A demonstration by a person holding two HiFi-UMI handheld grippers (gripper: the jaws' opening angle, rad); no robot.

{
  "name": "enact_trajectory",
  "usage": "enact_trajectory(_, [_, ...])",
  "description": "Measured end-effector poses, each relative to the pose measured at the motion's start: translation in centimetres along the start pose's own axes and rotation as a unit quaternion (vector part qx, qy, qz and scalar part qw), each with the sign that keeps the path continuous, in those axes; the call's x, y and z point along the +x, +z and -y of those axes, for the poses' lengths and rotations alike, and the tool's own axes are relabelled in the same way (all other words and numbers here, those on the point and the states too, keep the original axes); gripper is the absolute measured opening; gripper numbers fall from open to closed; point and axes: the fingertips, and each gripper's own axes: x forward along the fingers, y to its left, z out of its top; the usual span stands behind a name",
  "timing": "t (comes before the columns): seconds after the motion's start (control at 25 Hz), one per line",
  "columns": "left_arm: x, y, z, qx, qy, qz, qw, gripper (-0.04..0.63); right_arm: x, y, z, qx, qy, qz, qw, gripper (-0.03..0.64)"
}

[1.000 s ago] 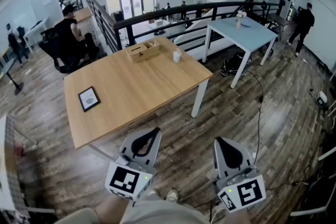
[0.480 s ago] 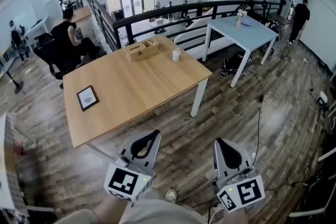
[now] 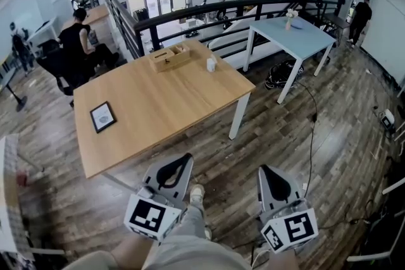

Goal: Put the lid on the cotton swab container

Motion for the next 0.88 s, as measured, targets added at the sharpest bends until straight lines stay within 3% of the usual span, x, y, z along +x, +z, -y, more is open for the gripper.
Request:
enact_trajectory(0.44, [8.7, -1.6, -6.2, -0.005, -0.005, -0.014, 0.9999, 0.023, 9.5, -0.7, 4.2, 0.001, 0.008, -0.015, 1.000, 0.025])
enact_trajectory(0.88, [21.7, -1.0, -16.6, -0.005, -0.017, -0.021, 0.9996, 0.023, 24.6, 2.0, 9.8, -0.003, 0.011, -0.019, 1.000, 0.025])
